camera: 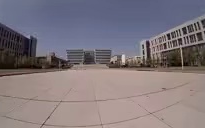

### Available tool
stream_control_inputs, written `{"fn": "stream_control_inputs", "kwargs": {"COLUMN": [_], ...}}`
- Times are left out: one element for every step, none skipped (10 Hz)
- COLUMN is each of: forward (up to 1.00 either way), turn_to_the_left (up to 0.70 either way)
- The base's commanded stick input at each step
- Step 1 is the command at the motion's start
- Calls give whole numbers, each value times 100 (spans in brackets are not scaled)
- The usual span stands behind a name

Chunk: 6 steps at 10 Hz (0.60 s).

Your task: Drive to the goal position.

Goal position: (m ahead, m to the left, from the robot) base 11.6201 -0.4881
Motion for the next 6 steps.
{"fn": "stream_control_inputs", "kwargs": {"forward": [4,4,4,4,4,4], "turn_to_the_left": [0,0,0,0,0,0]}}
